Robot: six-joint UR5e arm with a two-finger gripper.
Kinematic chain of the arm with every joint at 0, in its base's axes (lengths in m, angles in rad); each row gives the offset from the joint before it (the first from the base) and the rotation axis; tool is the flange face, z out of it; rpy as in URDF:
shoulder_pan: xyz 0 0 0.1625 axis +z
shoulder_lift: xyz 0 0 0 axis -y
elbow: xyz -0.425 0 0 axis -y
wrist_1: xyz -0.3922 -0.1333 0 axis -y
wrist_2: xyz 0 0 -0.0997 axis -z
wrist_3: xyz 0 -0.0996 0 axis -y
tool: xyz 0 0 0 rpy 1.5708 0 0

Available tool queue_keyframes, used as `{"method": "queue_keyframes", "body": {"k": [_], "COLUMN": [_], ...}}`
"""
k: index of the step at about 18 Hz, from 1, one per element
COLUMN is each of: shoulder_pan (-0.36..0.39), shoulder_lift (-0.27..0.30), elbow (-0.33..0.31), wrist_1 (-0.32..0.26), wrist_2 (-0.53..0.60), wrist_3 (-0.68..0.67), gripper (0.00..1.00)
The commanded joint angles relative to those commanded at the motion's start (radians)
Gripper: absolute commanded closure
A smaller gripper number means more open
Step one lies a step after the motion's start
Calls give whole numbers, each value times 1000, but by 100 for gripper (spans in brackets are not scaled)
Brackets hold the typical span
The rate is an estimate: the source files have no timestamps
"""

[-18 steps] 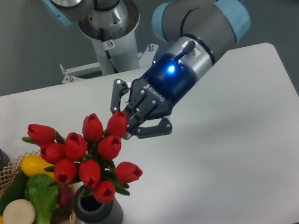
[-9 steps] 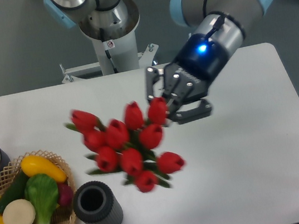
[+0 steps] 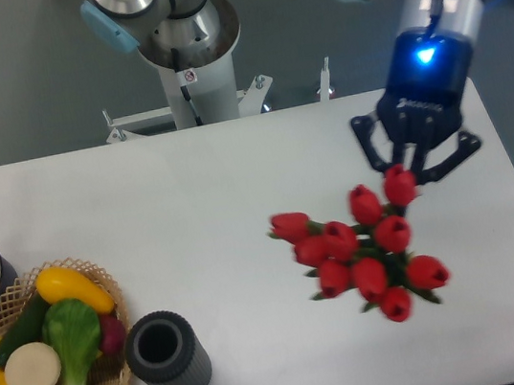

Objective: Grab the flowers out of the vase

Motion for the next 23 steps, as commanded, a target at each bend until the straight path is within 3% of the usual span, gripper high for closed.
{"method": "queue_keyframes", "body": {"k": [4,7,9,11,16,23], "shoulder_pan": [13,2,0,-23,-144,-165], "shoulder_lift": [0,6,9,12,21,26], "elbow": [-12,-2,-8,-8,3,-2], "wrist_1": [-15,-106,-113,-117,-215,-325], "wrist_2": [66,210,253,366,708,807], "wrist_3": [3,3,3,-9,5,94], "gripper": [100,100,100,100,100,100]}}
